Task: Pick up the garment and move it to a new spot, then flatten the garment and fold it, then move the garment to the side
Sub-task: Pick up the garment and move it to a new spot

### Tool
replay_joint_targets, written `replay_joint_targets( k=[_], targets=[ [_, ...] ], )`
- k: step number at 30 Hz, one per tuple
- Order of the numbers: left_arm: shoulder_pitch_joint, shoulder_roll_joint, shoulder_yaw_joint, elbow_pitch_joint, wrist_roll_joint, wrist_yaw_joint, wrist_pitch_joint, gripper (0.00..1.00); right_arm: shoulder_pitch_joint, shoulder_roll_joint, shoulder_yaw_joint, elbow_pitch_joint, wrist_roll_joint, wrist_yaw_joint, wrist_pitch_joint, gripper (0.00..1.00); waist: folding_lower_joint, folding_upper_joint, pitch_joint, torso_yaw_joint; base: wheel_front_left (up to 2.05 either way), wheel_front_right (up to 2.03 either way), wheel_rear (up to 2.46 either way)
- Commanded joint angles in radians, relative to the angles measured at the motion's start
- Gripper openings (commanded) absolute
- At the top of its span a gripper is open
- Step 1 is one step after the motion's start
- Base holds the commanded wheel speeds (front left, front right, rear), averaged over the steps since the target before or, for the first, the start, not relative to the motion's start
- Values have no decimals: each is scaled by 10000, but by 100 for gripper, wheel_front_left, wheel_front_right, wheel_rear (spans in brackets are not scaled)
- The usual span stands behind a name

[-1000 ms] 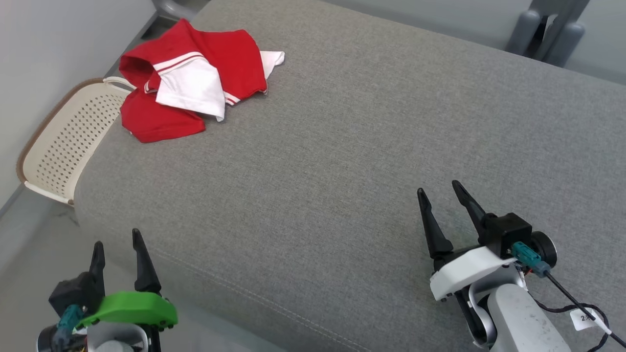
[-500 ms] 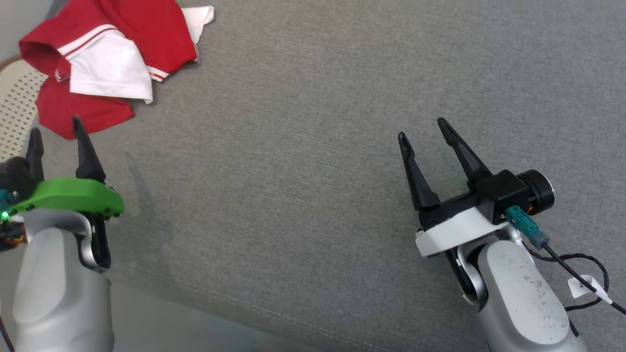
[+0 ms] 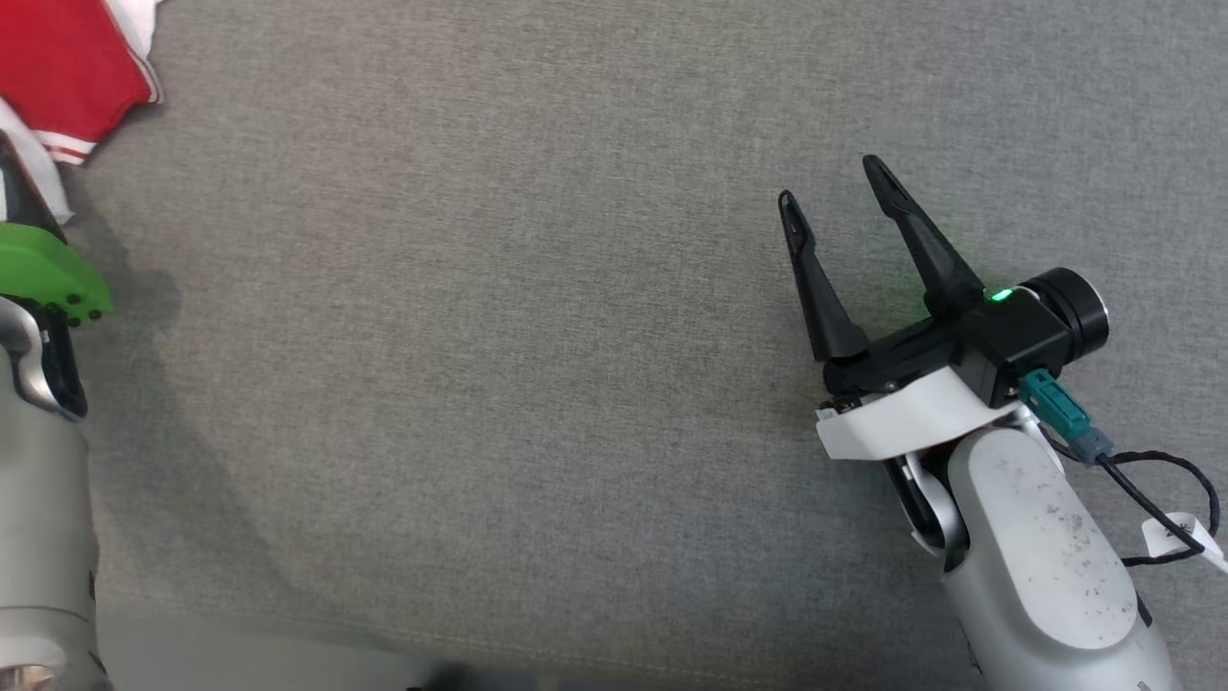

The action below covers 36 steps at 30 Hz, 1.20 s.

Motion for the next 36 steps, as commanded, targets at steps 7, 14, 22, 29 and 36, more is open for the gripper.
replay_joint_targets(
  k=[7,14,22,29,36],
  targets=[
    [-537,230,185,1108,-220,506,165,100,-34,-46,-48,-38,-8,-15,3,100,0,0,652,-895,0,0,0],
    [-714,188,-72,1181,-47,432,-97,0,-41,-17,-181,130,-2,-15,3,100,0,0,504,-875,0,0,0],
    [-122,-48,-221,-1860,305,34,-206,0,152,113,-286,413,133,-15,4,100,0,0,-326,-860,0,0,0],
    [525,-696,-829,-3930,666,-626,-208,0,428,194,-334,675,415,-15,2,100,0,0,-1336,-1278,0,0,0],
    [1194,-1590,-1956,-4946,865,-1002,-209,0,757,203,-189,755,1079,-15,4,100,0,0,-2184,-2409,0,0,0]
  ],
)
